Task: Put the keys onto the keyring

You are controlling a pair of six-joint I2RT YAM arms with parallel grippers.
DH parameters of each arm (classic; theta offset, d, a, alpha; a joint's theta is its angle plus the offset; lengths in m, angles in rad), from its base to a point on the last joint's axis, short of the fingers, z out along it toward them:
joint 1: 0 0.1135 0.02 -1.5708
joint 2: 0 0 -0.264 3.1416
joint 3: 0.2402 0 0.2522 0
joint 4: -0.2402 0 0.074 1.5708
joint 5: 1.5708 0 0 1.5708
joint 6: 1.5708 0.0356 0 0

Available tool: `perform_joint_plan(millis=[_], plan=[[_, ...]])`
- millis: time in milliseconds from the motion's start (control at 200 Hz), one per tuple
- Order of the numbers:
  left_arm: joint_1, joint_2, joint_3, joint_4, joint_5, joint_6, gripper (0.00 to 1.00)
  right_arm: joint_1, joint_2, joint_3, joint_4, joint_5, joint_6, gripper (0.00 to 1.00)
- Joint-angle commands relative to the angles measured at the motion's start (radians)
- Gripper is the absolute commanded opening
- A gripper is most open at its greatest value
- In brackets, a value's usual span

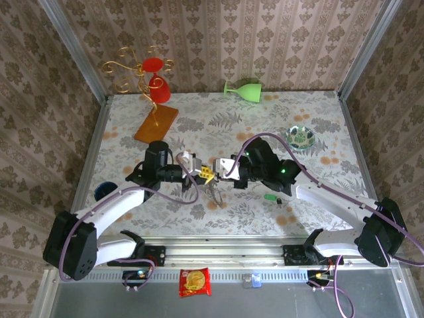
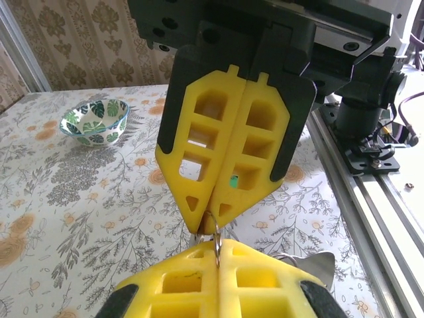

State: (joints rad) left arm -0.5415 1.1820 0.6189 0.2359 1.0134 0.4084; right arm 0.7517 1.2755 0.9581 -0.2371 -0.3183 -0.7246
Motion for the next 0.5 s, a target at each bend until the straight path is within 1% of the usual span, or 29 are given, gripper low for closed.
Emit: perform_joint_plan(millis=[0,55,110,235,390,400,460,495], plan=[[0.003,-0.019,-0.034,0.206,0.01,-0.114,0.0,0.037,0.007,-0.033,0.042,0.061,0.002,0.0],[0.003,-0.012,-0.049,0.284,0.007,-0.163,0.0,0.053,0.02,-0.045,0.066,0.076,0.013,0.0],[0.003,-0.007,-0.057,0.32,0.004,-0.182,0.0,0.066,0.031,-0.057,0.092,0.089,0.023,0.0],[0.004,-0.009,-0.059,0.33,-0.003,-0.181,0.0,0.075,0.039,-0.07,0.128,0.082,0.049,0.0],[0.006,-0.012,-0.067,0.344,-0.02,-0.184,0.0,0.075,0.008,-0.097,0.152,0.101,0.062,0.0],[0.006,-0.011,-0.068,0.344,-0.02,-0.183,0.0,0.074,0.005,-0.099,0.155,0.103,0.065,0.01],[0.006,-0.008,-0.071,0.344,-0.019,-0.184,0.0,0.067,-0.012,-0.111,0.173,0.107,0.083,0.18],[0.006,-0.006,-0.074,0.345,-0.019,-0.186,0.0,0.061,-0.025,-0.122,0.186,0.105,0.098,0.25]])
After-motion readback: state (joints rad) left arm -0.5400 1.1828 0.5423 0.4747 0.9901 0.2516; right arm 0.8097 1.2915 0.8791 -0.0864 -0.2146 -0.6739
